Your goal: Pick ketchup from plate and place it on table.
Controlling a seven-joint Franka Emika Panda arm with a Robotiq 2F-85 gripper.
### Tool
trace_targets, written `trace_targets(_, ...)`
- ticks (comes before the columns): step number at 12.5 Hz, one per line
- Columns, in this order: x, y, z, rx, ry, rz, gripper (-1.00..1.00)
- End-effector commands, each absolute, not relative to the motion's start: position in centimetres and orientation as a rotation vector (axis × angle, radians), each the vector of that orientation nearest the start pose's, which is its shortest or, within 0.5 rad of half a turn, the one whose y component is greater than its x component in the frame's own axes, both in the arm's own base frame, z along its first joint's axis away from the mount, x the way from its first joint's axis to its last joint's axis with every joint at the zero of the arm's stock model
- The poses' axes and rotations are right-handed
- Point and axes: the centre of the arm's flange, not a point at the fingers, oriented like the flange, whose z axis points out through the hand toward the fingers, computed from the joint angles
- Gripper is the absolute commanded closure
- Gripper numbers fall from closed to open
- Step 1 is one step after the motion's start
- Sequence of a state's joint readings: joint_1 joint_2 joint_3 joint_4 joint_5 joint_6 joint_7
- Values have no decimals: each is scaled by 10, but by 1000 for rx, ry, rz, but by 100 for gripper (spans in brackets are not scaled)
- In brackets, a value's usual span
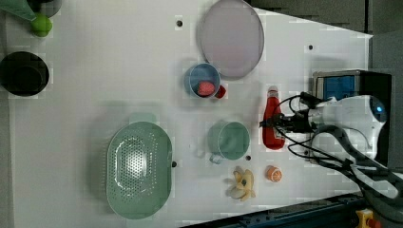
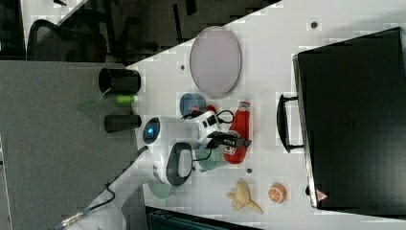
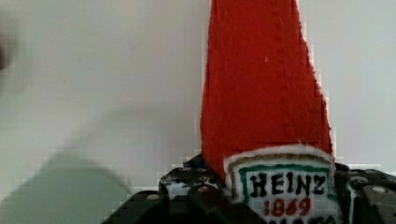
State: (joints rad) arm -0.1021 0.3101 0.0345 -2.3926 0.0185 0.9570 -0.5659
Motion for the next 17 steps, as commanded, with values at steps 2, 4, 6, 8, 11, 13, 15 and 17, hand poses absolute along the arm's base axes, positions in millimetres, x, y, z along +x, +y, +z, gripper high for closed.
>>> trace_targets(2, 506, -34, 209, -3070, 558, 33, -25)
trace_targets(4, 509, -32, 216, -3069, 550, 9, -68)
trace_targets(6, 521, -29, 247, -3063, 536, -89, -100)
trace_targets(8, 537, -22, 300, -3048, 509, -242, -100)
trace_targets(11, 556, -11, 386, -2992, 607, -381, -100)
trace_targets(13, 558, -3, 431, -2951, 813, -276, -100)
trace_targets(15, 554, 2, 472, -2933, 980, -120, -100)
trace_targets(17, 553, 4, 518, -2915, 1091, -36, -100)
